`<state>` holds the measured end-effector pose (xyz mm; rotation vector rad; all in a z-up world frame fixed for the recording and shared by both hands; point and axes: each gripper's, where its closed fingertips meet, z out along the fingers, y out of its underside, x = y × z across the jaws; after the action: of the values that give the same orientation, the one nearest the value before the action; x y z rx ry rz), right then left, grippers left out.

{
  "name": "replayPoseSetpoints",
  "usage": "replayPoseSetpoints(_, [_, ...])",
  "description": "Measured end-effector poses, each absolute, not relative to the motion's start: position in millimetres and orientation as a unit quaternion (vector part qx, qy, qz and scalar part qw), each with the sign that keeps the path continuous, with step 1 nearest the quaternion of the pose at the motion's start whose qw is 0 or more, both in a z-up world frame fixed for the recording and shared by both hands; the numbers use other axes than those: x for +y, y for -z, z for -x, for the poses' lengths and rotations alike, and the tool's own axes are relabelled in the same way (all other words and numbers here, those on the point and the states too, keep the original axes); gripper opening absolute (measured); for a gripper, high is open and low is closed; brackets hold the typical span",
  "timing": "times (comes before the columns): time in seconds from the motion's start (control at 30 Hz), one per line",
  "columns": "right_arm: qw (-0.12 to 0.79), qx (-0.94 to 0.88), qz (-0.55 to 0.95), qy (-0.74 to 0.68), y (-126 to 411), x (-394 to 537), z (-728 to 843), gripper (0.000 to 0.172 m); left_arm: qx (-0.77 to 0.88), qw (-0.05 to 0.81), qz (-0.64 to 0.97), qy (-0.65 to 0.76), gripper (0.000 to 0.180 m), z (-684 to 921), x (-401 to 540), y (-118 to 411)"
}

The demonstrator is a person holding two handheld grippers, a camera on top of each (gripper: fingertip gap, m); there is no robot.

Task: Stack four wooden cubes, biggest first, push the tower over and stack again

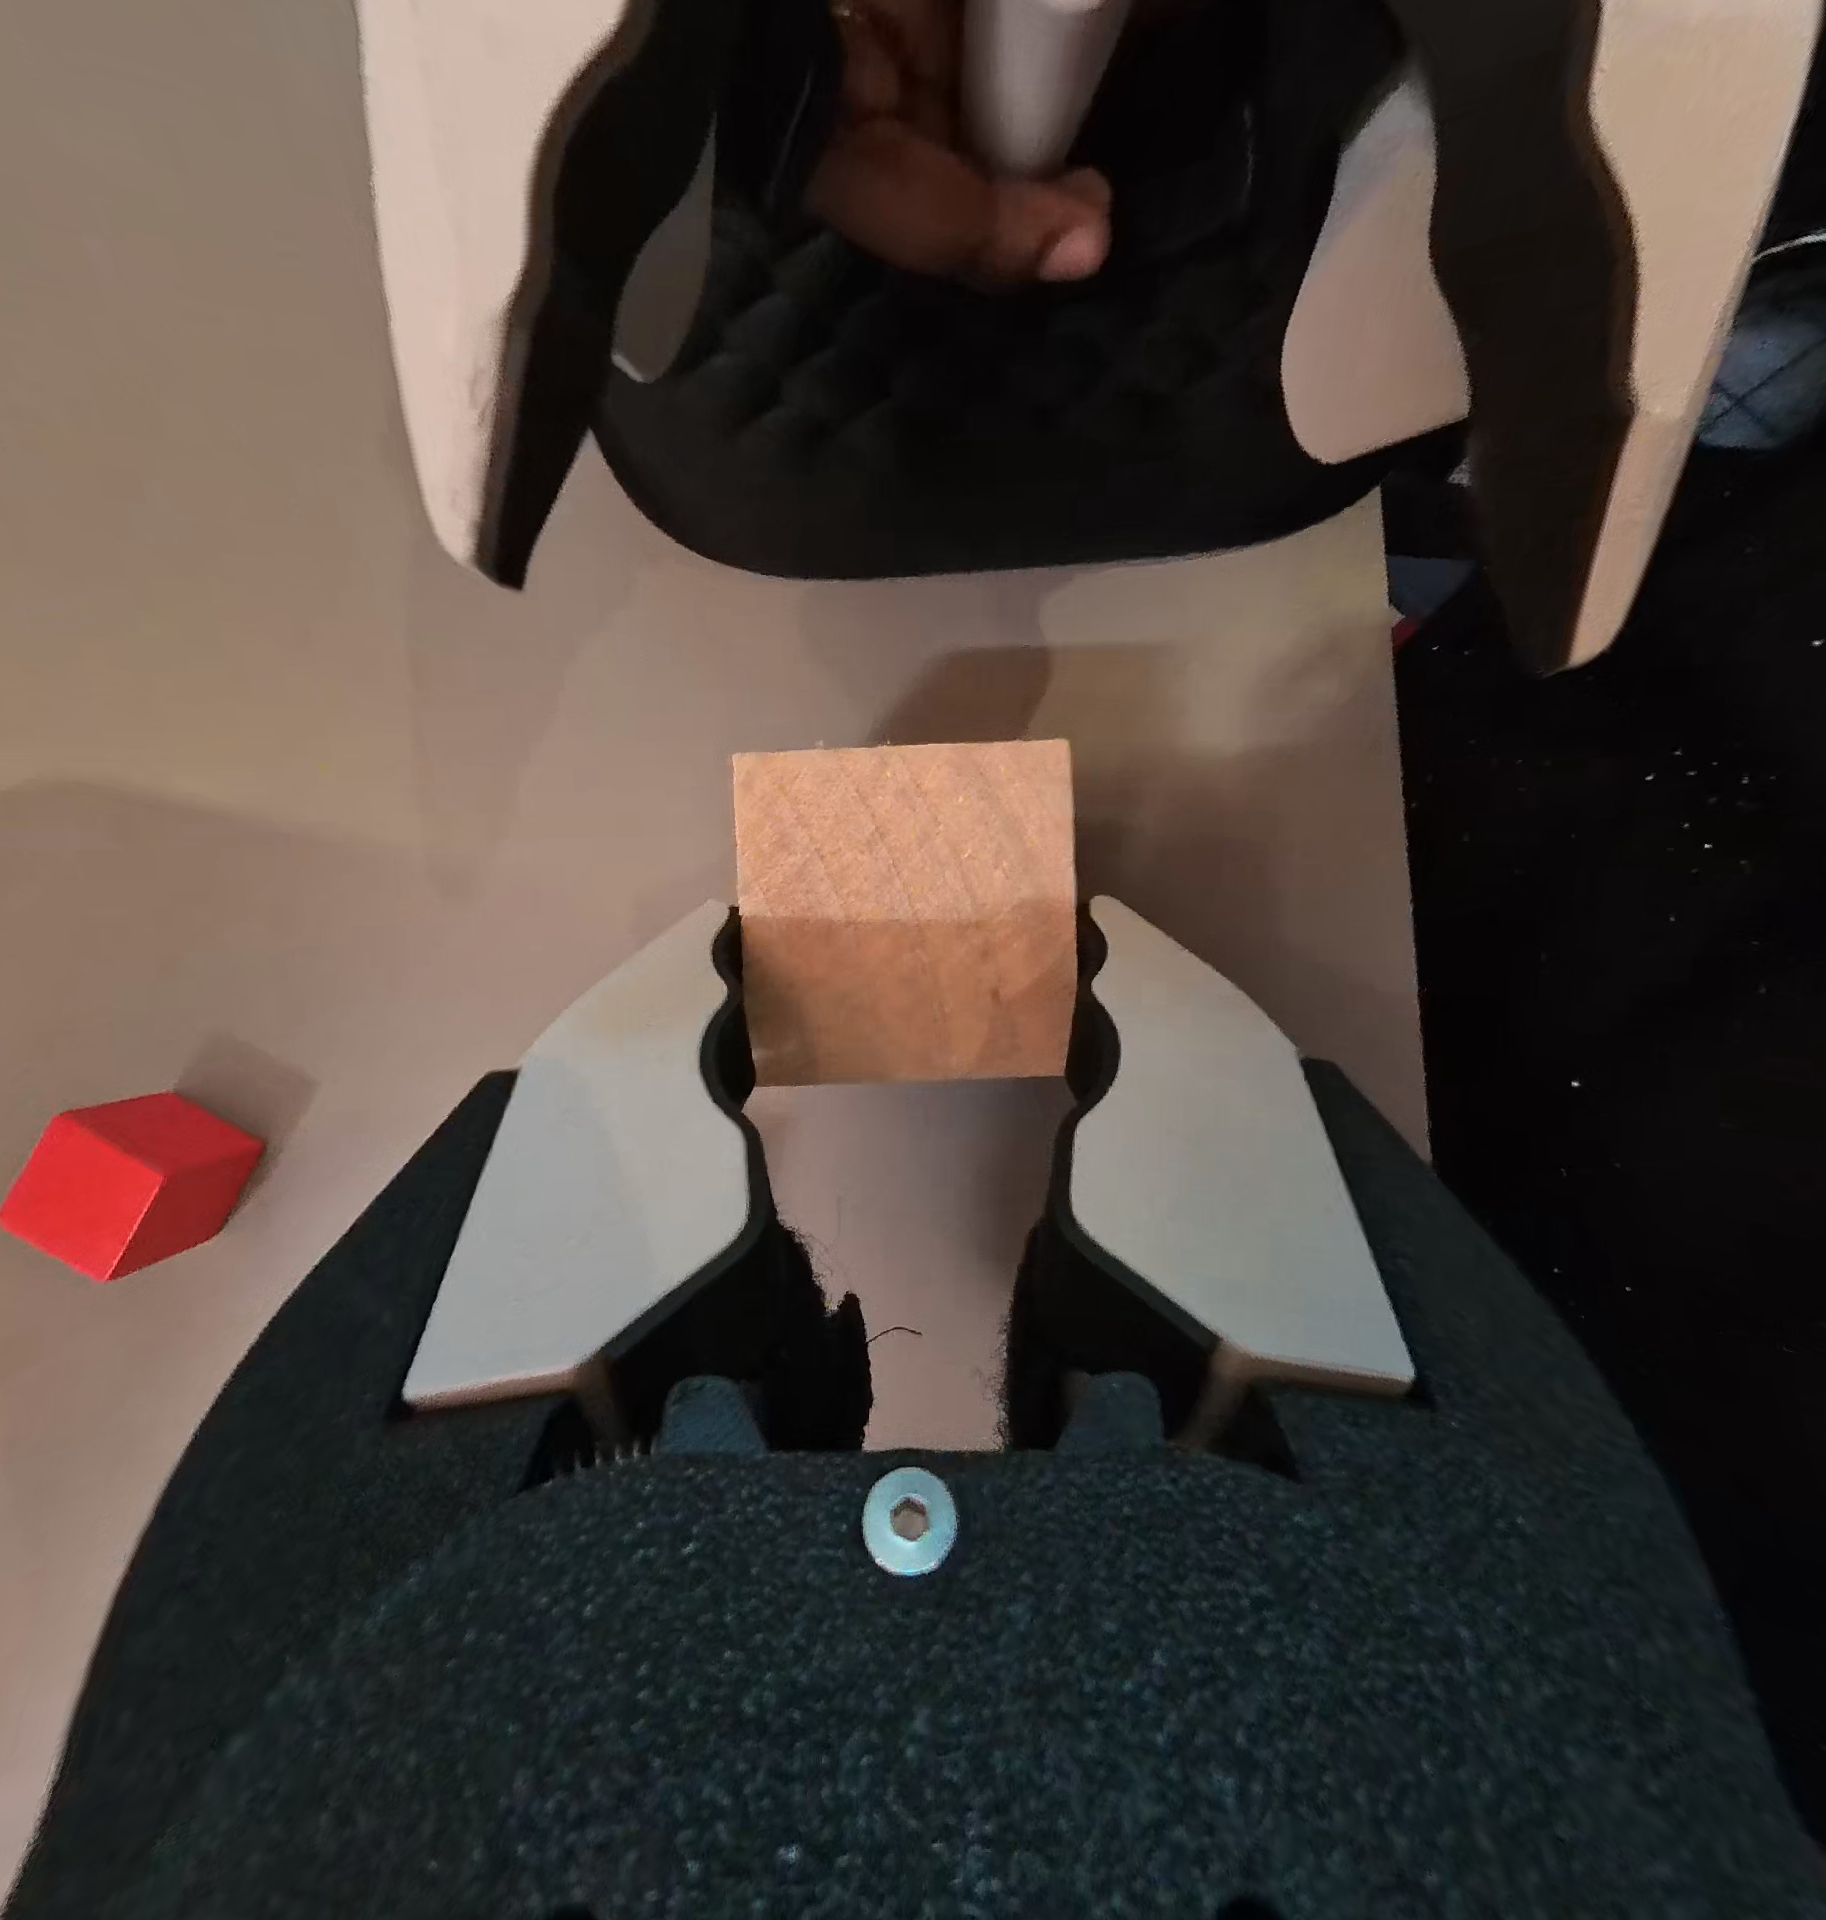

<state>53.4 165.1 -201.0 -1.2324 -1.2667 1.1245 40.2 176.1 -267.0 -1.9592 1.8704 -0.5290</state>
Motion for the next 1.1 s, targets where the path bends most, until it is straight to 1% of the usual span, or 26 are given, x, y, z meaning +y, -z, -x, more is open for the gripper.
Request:
replayPoseSetpoints(0.53, [0.494, -0.522, 0.511, -0.472, 201.4, 165.5, -53.3, 0.102, 0.658, 0.19, 0.699, 0.203, 0.059, -41.4, 174.8, 277.8])
replayPoseSetpoints(0.6, [0.495, -0.52, 0.51, -0.474, 200.6, 165.8, -53.8, 0.102, 0.649, 0.193, 0.702, 0.221, 0.079, -42.5, 174.0, 272.7])
replayPoseSetpoints(0.7, [0.498, -0.516, 0.509, -0.477, 199.3, 166.2, -54.7, 0.101, 0.644, 0.215, 0.693, 0.242, 0.091, -36.7, 175.9, 254.0])
replayPoseSetpoints(0.73, [0.498, -0.515, 0.509, -0.478, 199.1, 166.3, -54.8, 0.101, 0.647, 0.229, 0.685, 0.243, 0.092, -32.0, 178.5, 244.7])
replayPoseSetpoints(0.77, [0.498, -0.515, 0.509, -0.478, 199.0, 166.4, -55.0, 0.101, 0.655, 0.243, 0.673, 0.243, 0.09, -26.1, 181.2, 234.6])
replayPoseSetpoints(0.83, [0.497, -0.515, 0.509, -0.478, 199.2, 166.3, -54.8, 0.101, 0.686, 0.263, 0.638, 0.229, 0.078, -10.7, 185.9, 216.9])
replayPoseSetpoints(0.93, [0.496, -0.518, 0.508, -0.476, 199.8, 165.7, -54.1, 0.099, 0.74, 0.286, 0.592, 0.14, 0.072, 16.3, 208.9, 210.7])
replayPoseSetpoints(1.0, [0.496, -0.52, 0.509, -0.474, 200.4, 165.5, -53.6, 0.098, 0.761, 0.263, 0.583, 0.112, 0.072, 28.1, 219.8, 219.9])
replayPoseSetpoints(1.1, [0.497, -0.518, 0.512, -0.472, 200.6, 166.6, -53.4, 0.097, 0.759, 0.209, 0.606, 0.108, 0.067, 37.4, 229.8, 242.6])
